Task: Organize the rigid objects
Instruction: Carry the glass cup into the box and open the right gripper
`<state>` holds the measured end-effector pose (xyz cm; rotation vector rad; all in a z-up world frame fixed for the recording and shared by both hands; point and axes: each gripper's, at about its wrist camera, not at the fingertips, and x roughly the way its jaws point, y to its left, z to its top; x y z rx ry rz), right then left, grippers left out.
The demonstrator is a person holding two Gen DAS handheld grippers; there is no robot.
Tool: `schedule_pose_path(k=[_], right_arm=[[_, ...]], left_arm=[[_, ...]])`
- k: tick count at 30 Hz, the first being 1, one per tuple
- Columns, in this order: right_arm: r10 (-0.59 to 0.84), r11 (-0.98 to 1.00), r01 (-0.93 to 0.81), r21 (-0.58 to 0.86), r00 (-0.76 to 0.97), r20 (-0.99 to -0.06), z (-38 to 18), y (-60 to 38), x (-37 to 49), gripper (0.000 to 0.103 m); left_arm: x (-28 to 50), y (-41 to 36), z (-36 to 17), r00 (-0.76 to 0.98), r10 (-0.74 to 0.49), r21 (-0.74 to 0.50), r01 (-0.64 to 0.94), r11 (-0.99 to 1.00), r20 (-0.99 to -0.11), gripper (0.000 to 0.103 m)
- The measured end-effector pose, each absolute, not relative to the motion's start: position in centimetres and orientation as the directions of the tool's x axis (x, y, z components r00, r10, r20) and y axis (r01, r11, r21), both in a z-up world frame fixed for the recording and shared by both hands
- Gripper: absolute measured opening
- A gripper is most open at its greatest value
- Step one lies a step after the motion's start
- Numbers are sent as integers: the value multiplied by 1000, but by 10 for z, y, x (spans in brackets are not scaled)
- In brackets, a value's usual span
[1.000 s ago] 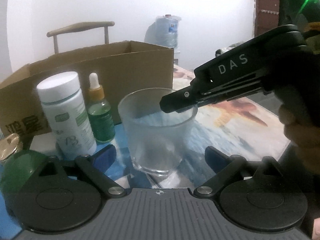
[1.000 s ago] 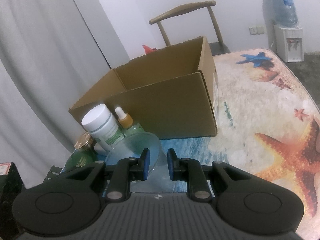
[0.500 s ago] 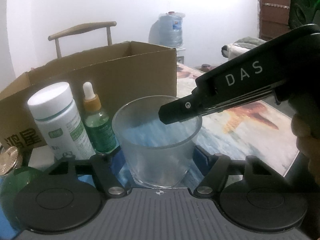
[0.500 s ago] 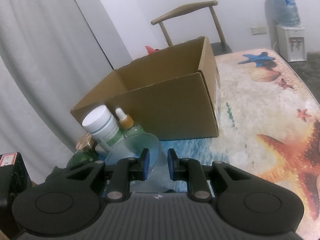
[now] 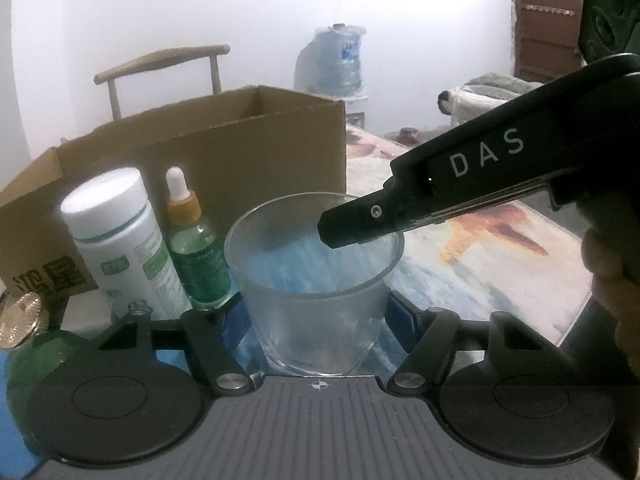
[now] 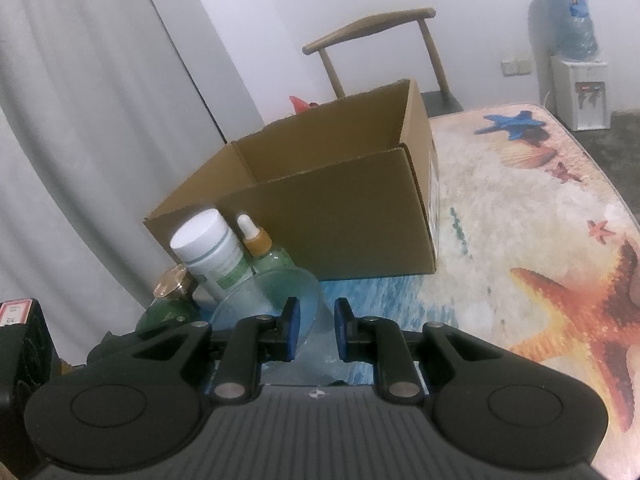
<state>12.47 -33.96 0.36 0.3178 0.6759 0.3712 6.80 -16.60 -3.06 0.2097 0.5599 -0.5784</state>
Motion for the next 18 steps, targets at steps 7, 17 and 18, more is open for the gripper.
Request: schedule_pose_path(k=[7, 17, 18], right_arm=[[399, 903, -239, 357, 774, -492, 39, -338, 99, 20], [350, 931, -285, 227, 870, -347, 128, -322, 70, 20], [354, 931, -295, 216, 873, -335, 135, -319, 72, 20]], left_arm=[[51, -162, 1, 734, -490, 56, 579, 814, -471, 70], [40, -153, 72, 790, -541, 97, 586, 804, -288, 70], [42, -151, 78, 797, -537, 101, 580, 809, -276, 70]])
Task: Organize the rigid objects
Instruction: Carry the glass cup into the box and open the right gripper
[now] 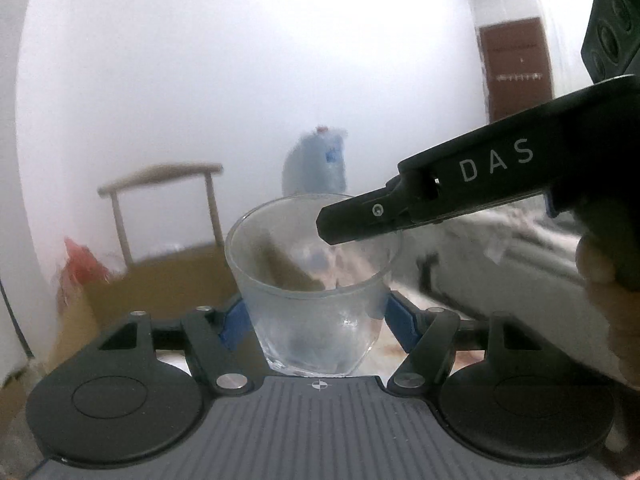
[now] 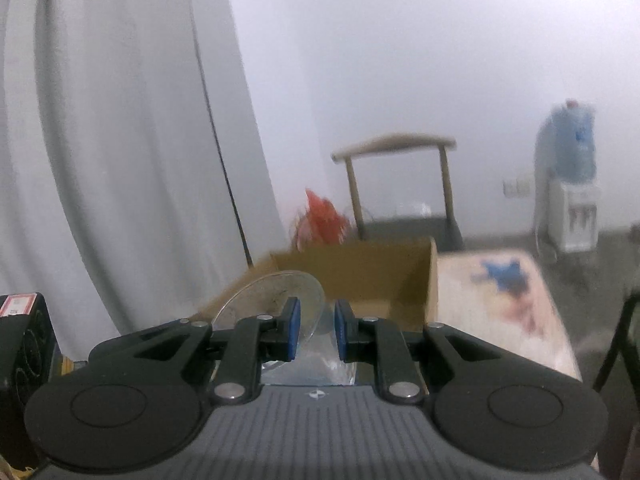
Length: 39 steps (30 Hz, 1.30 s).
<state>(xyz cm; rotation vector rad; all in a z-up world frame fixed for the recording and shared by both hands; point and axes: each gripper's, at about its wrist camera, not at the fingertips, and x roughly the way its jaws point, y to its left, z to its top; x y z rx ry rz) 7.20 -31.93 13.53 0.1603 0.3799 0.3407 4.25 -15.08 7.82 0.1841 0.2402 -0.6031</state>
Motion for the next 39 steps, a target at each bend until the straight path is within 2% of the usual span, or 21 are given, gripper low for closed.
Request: schedule_pose_path(k=[5, 9, 13, 20, 23, 29, 33, 34, 36, 39], right_arm=[[413, 910, -376, 175, 862, -293, 167, -297, 107, 20], [480, 877, -439, 195, 819, -314, 174, -277, 155, 20], [538, 843, -465, 271, 746, -393, 161, -257, 220, 20], [612, 791, -398, 465, 537, -581, 101, -243, 344, 18], [639, 769, -342, 541, 445, -628, 72, -242, 379, 18], [656, 754, -277, 595, 347, -670, 33, -236, 406, 18], [667, 745, -248, 620, 309, -678, 16, -230, 420, 18], [669, 743, -241, 624, 298, -681, 12, -230, 422, 18], [673, 739, -229, 634, 277, -685, 6, -228, 424, 18], [671, 741, -221, 634, 261, -694, 4, -225, 421, 18]], left_arm=[[68, -134, 108, 849, -472, 124, 508, 852, -237, 70], [101, -118, 115, 868, -408, 132, 456, 880, -283, 70], [153, -103, 111, 845, -352, 119, 430, 895, -403, 70], [259, -79, 69, 653, -324, -48, 402, 914, -684, 70], [281, -80, 47, 602, -270, -15, 394, 919, -751, 70], [294, -78, 29, 546, -188, 65, 410, 910, -817, 70], [299, -80, 26, 550, -128, 149, 430, 890, -825, 71], [299, -80, 26, 554, -122, 159, 432, 888, -823, 74], [293, -82, 31, 568, -103, 174, 412, 894, -816, 90], [294, -78, 37, 586, -109, 169, 400, 901, -803, 91]])
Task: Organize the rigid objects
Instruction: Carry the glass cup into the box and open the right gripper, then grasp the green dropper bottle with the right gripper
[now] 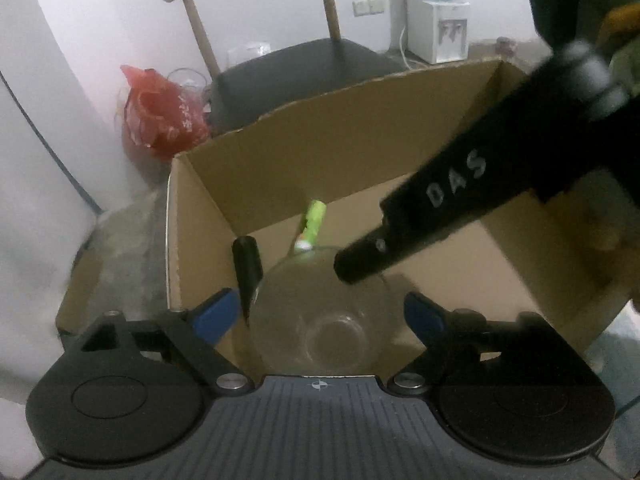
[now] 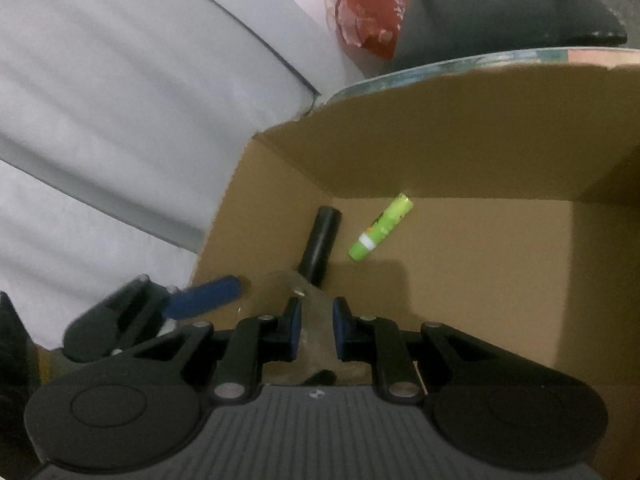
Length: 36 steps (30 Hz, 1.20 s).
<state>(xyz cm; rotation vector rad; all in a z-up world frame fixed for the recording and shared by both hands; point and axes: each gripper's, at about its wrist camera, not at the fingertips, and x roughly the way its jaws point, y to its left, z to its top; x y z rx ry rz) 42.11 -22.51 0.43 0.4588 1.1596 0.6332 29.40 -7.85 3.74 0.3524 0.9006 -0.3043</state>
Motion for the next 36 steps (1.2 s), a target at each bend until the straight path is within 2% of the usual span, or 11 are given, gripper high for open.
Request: schedule_pose_path(k=[6, 10, 12, 16, 21, 26, 29, 33, 36], right_arm=[[674, 737, -226, 637, 314, -668, 24, -236, 407, 19], [691, 714, -267, 647, 418, -590, 59, -267, 370, 19], [686, 713, -298, 634, 481, -546, 77, -288, 337, 19], [655, 734, -341, 587, 584, -480, 98, -324, 263, 20], [577, 794, -316, 520, 659, -482, 79, -340, 196, 20], [569, 791, -288, 540, 670, -477, 43, -332, 177, 20], [571, 800, -313, 512, 659, -489, 39, -319, 181, 20], [520, 852, -369, 372, 680, -517, 41, -293, 185, 20], [492, 870, -406, 279, 678, -546, 40, -278, 187, 20]], left_arm=[[276, -74, 56, 645, -143, 157, 384, 910, -751, 94], [235, -61, 84, 739, -185, 149, 361, 920, -648, 97], [205, -50, 97, 787, -196, 151, 343, 927, -585, 102], [156, -24, 106, 836, -215, 108, 308, 945, -504, 103], [119, 3, 85, 869, -198, 38, 241, 970, -454, 103], [102, -16, 58, 843, -295, -40, 311, 949, -450, 101], [95, -46, 50, 836, -340, 0, 377, 926, -431, 98], [80, -80, 38, 835, -371, 116, 450, 885, -407, 92], [73, -100, 26, 824, -390, 183, 493, 850, -410, 82]])
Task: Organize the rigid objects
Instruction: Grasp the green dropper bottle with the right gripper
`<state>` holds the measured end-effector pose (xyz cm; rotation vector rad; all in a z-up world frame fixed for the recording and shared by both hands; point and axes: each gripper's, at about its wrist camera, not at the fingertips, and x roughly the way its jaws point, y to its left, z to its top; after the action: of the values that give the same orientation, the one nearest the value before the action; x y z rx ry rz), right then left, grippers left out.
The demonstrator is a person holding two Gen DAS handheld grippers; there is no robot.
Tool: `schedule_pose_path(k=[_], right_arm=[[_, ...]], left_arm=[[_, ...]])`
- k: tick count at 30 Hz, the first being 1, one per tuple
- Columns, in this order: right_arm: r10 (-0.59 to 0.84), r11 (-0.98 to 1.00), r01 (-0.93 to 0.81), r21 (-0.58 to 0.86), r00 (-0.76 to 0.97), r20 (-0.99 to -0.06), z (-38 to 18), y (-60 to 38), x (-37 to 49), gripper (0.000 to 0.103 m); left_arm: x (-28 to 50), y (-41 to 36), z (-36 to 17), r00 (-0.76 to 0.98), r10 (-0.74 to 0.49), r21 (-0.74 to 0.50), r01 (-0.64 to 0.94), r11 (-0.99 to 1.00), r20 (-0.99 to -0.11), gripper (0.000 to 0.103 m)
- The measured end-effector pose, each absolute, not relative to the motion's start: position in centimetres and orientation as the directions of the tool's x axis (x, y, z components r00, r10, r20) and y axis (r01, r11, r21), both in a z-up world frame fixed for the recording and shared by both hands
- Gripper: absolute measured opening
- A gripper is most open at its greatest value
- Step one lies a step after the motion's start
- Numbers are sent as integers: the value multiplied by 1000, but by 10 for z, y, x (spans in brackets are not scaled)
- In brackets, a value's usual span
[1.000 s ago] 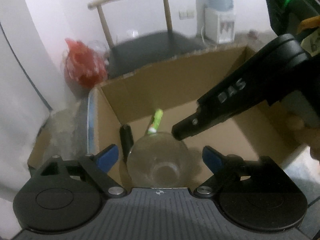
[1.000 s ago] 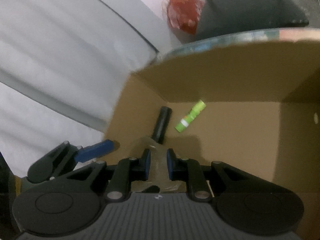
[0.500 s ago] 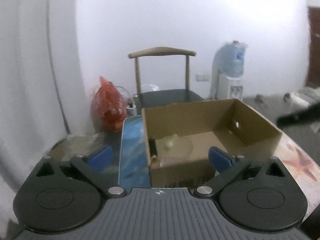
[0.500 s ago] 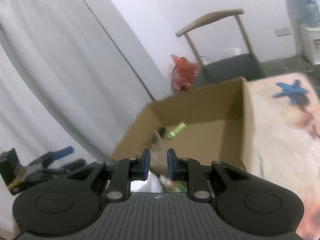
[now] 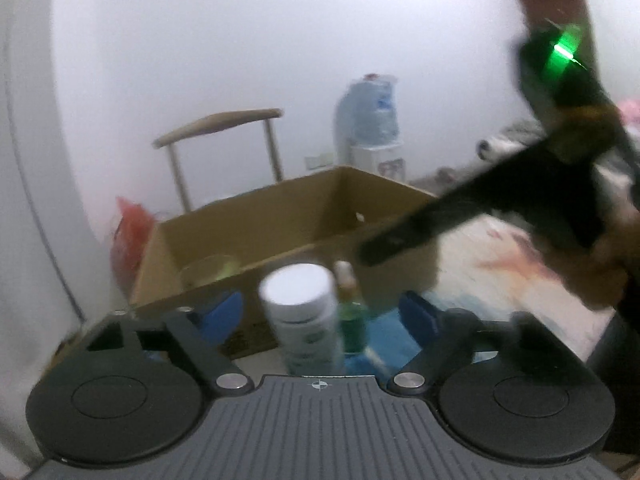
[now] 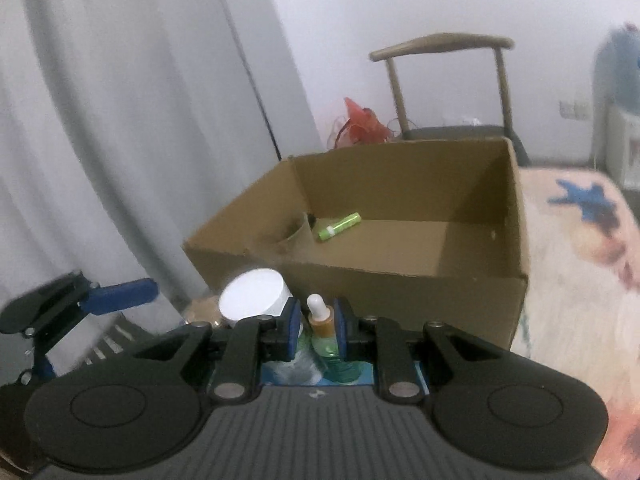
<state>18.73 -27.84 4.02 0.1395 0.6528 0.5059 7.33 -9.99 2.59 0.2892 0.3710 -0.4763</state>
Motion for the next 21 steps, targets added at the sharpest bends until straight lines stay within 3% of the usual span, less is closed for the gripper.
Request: schedule_pose_path(k=[9, 21], right_arm=[[466, 863, -485, 141, 656, -594, 30, -248, 200, 20], [462, 871, -465, 159, 664, -589, 24, -256, 203, 10]], left_arm=[[78, -108, 13, 789, -416, 152, 528, 835, -453, 76], [80, -111, 9, 772, -426, 151, 547, 824, -471, 75]])
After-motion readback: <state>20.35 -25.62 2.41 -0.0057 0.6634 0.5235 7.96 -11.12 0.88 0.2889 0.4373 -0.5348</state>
